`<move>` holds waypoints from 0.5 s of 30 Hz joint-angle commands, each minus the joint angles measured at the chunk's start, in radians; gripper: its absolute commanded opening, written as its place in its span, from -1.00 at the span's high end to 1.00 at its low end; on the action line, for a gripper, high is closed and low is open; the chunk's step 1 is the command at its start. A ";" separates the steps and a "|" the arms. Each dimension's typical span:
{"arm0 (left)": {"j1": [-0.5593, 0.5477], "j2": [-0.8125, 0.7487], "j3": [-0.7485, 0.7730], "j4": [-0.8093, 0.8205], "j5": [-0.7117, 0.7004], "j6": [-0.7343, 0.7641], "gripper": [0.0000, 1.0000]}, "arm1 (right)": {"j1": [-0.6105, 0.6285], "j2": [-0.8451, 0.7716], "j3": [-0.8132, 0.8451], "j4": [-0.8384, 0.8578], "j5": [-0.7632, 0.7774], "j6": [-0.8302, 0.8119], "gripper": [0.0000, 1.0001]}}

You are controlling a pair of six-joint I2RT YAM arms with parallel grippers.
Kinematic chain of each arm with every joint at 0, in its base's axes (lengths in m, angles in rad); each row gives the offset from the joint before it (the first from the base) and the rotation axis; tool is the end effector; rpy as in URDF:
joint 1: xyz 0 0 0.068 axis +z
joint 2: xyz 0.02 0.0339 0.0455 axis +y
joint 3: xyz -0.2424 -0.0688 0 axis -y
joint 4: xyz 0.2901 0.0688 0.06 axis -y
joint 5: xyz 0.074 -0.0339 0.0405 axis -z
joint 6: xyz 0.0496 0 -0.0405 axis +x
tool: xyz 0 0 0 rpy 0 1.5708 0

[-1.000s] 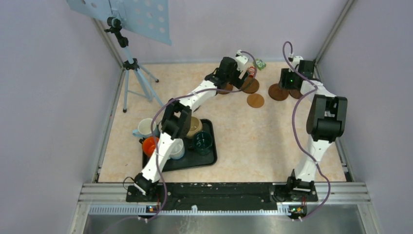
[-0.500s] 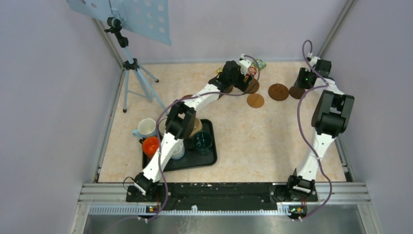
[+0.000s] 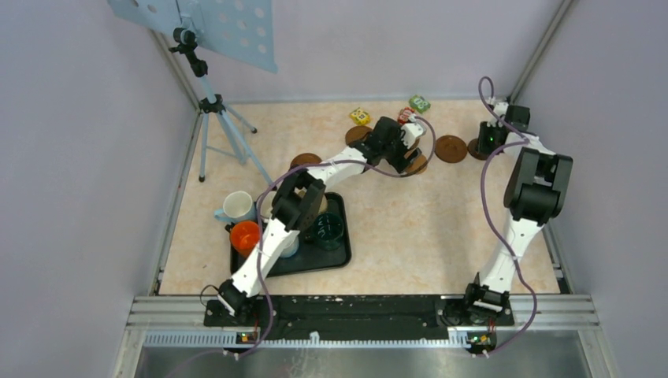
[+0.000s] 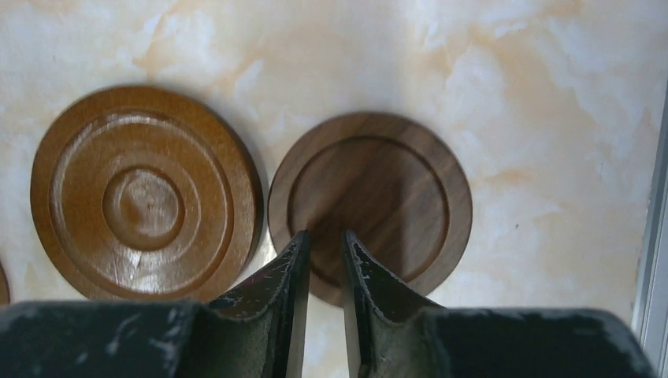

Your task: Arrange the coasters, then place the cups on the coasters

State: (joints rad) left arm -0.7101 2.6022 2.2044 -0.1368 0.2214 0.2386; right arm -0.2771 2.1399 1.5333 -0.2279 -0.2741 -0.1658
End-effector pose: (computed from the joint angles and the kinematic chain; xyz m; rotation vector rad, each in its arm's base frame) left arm 0.4661 -0.4150 0.1186 1.0925 1.8323 -0.5136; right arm 0.4893 -0.1252 0.1114 0.0059 2.3681 0.1178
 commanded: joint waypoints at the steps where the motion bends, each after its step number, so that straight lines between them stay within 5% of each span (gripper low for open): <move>1: -0.018 -0.066 -0.009 -0.040 0.024 0.047 -0.70 | 0.004 -0.062 -0.098 -0.086 0.023 -0.075 0.58; 15: -0.048 -0.212 -0.227 -0.167 0.086 0.055 -0.31 | 0.005 -0.220 -0.313 -0.219 -0.045 -0.222 0.63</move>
State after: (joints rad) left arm -0.7540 2.4840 2.0480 -0.2176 0.2581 0.2878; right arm -0.2771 1.9572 1.2930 -0.2821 -0.2943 -0.3244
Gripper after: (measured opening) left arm 0.676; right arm 0.190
